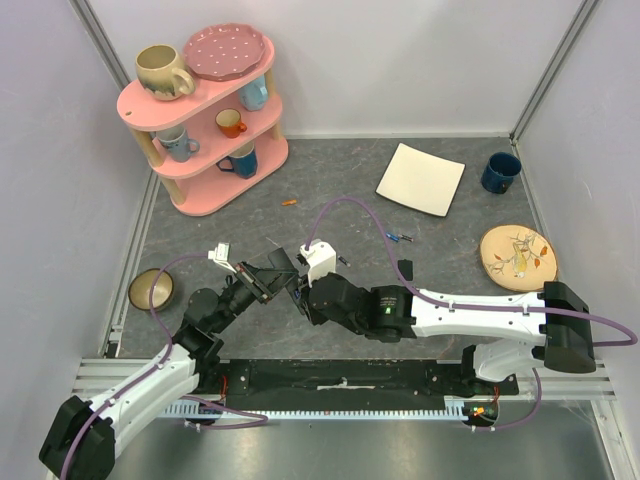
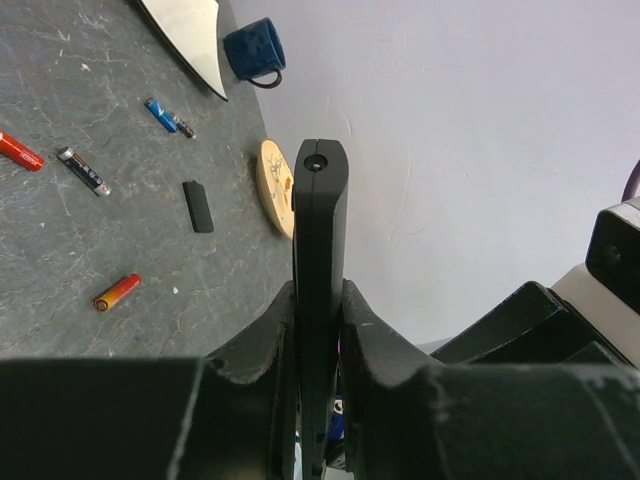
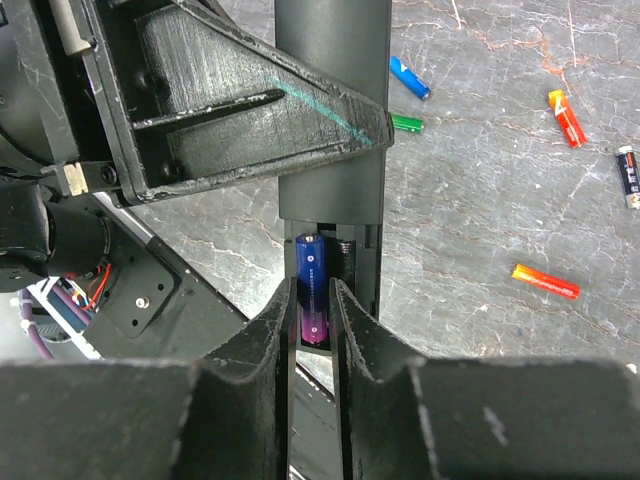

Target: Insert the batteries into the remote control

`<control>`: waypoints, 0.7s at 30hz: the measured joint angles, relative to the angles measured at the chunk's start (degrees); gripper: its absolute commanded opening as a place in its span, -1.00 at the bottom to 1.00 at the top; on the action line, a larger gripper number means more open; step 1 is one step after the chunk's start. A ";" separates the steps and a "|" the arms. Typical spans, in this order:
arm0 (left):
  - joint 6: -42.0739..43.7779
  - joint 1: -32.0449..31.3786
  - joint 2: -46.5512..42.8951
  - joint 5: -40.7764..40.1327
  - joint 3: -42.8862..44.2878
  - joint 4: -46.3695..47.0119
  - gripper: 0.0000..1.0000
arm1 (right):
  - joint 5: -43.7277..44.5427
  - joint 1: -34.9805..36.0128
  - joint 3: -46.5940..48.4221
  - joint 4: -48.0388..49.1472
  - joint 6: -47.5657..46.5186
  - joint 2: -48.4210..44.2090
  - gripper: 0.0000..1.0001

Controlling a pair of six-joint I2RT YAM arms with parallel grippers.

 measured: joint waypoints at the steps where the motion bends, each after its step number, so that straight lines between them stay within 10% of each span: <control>1: 0.00 0.00 0.02 -0.17 0.00 0.02 -0.96 | 0.00 0.00 0.02 -0.24 0.04 0.00 -0.48; 21: 0.00 0.00 0.98 -0.68 0.04 1.60 -0.96 | 0.02 0.07 1.66 -3.89 0.42 0.24 -0.22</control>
